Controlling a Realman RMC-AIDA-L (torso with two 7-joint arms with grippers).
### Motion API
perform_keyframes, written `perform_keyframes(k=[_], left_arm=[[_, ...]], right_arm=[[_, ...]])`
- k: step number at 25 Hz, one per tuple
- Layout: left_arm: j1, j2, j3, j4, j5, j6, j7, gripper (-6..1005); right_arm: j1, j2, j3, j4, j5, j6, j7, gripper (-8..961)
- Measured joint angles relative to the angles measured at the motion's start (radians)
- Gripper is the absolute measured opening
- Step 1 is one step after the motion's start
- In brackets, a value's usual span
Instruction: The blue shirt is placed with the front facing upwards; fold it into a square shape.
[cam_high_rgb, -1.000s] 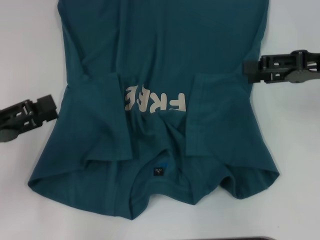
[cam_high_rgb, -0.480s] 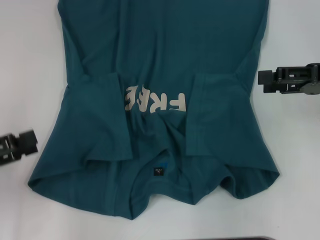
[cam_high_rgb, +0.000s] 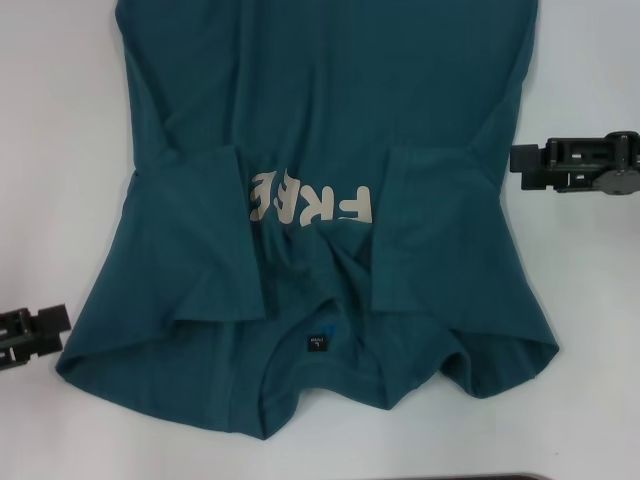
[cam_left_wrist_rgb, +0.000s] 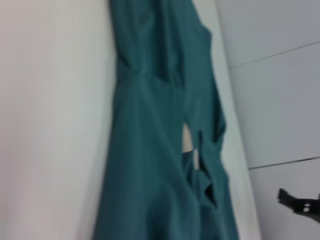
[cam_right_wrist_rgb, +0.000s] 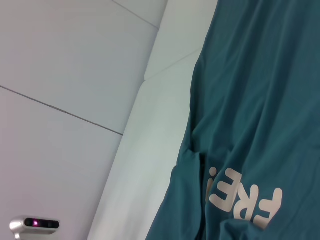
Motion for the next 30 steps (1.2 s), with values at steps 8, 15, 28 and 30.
perform_keyframes(k=[8, 15, 28, 30], left_arm=[[-0.003, 0.0, 0.007, -0.001, 0.035, -0.04, -0.027, 707], [-0.004, -0.001, 0.007, -0.001, 0.093, -0.102, -0.051, 699], [-0.006, -0.007, 0.008, -0.001, 0.102, -0.149, -0.045, 682], [-0.007, -0.007, 0.008, -0.001, 0.102, -0.154, -0.045, 680]], right_arm=[[-0.001, 0.001, 0.001, 0.001, 0.0, 0.0, 0.0, 880], [-0.001, 0.001, 0.001, 0.002, 0.0, 0.0, 0.0, 880], [0.001, -0.001, 0.001, 0.002, 0.002, 0.0, -0.001, 880], [0.002, -0.002, 0.001, 0.002, 0.002, 0.0, -0.001, 881]])
